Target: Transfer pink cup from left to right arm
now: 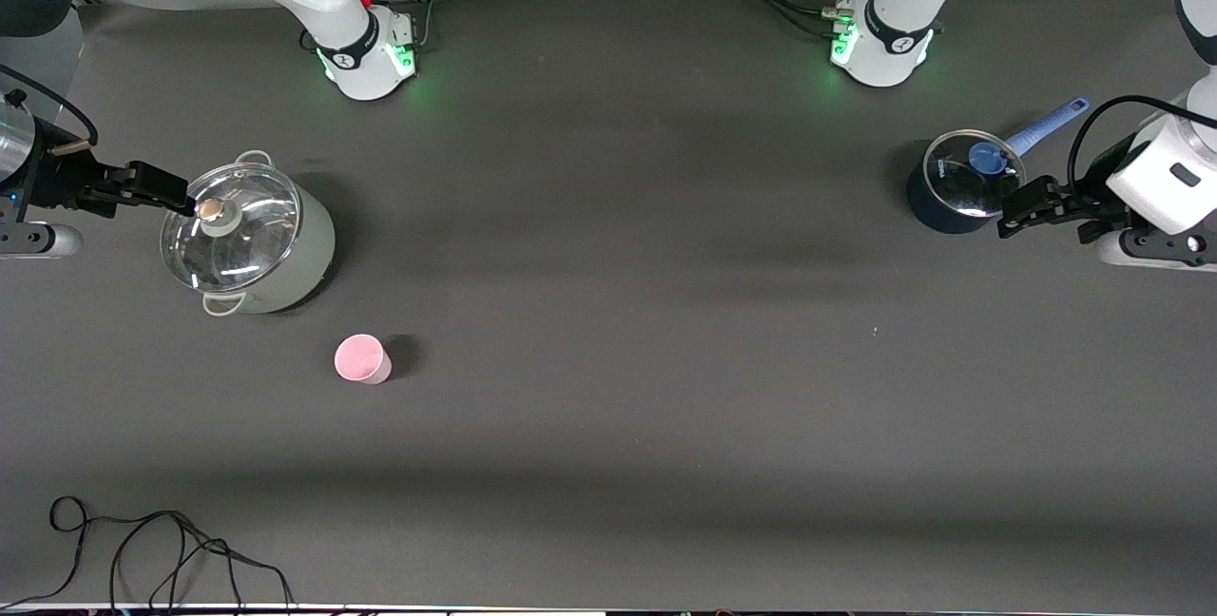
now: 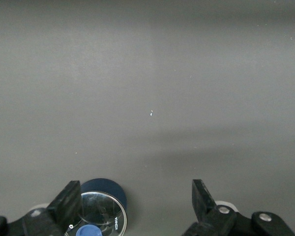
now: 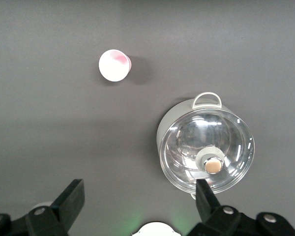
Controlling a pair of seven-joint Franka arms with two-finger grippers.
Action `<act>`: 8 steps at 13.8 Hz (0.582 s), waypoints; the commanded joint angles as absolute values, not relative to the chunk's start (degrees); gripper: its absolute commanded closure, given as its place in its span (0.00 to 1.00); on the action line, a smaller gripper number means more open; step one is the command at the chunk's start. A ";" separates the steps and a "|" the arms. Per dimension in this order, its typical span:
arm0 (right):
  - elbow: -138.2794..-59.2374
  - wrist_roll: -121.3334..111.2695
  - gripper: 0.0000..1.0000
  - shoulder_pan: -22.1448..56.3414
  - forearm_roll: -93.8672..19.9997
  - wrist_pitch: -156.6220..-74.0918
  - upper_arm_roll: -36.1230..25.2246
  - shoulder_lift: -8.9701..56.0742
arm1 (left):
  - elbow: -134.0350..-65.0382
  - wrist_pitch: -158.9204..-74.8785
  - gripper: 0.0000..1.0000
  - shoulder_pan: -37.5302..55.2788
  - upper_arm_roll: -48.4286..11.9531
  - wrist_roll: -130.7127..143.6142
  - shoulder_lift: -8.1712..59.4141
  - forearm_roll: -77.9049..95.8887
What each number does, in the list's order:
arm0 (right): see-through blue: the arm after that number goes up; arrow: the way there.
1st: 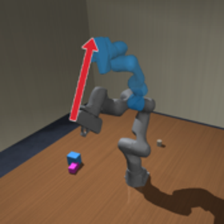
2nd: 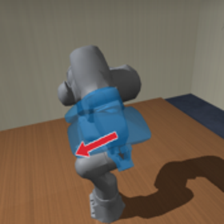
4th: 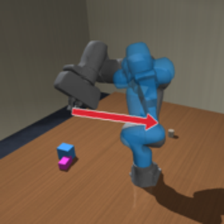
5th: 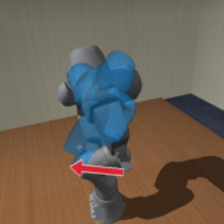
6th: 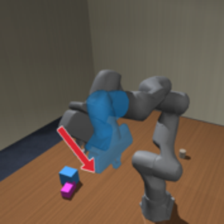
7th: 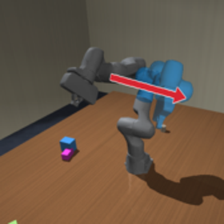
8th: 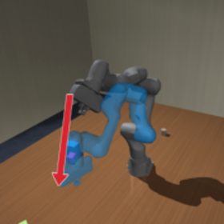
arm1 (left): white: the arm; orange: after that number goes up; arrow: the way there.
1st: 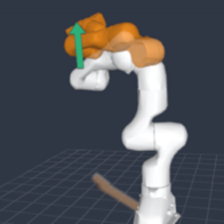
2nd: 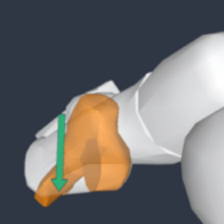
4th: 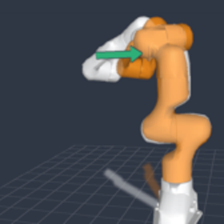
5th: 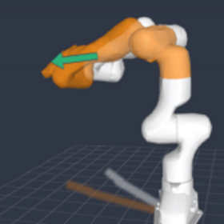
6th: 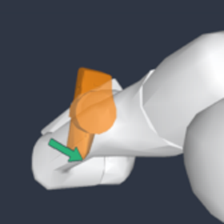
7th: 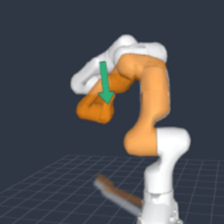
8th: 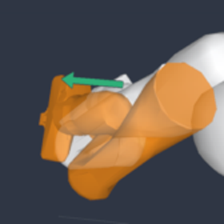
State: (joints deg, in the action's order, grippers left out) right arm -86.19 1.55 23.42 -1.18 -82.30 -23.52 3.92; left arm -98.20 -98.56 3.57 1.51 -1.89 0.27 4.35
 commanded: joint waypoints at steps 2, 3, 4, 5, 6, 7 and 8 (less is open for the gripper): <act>-85.17 2.55 0.00 22.07 -0.35 -82.35 -21.11 4.13 | -95.80 -98.00 0.00 5.27 2.90 -0.44 1.75 2.55; -85.17 2.55 0.00 18.93 -0.35 -82.35 -18.14 4.13 | -95.63 -97.91 0.00 5.27 2.81 -0.35 1.76 2.03; -85.17 2.55 0.00 14.98 -0.18 -82.35 -13.76 4.04 | -95.63 -98.00 0.00 5.27 2.81 -0.44 1.76 1.24; -85.17 2.55 0.00 12.07 0.35 -82.35 -10.23 3.96 | -95.62 -98.00 0.00 5.27 2.73 -0.53 1.84 -0.16; -85.17 2.55 0.00 9.34 0.35 -82.44 -7.59 3.87 | -95.62 -98.00 0.00 5.36 2.72 -0.53 1.85 -0.44; -85.25 2.55 0.00 6.71 0.35 -82.53 -5.04 3.61 | -95.62 -97.91 0.00 5.54 2.55 -0.61 1.93 -0.44; -85.78 2.55 0.00 4.77 0.44 -82.88 -2.92 2.82 | -95.62 -97.65 0.00 5.45 2.46 -1.75 2.11 -0.44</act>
State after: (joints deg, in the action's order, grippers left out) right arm -86.03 1.57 8.83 -0.93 -82.43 -7.26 3.86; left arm -96.95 -98.60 4.21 1.88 -1.82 1.36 0.85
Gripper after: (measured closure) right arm 0.000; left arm 0.000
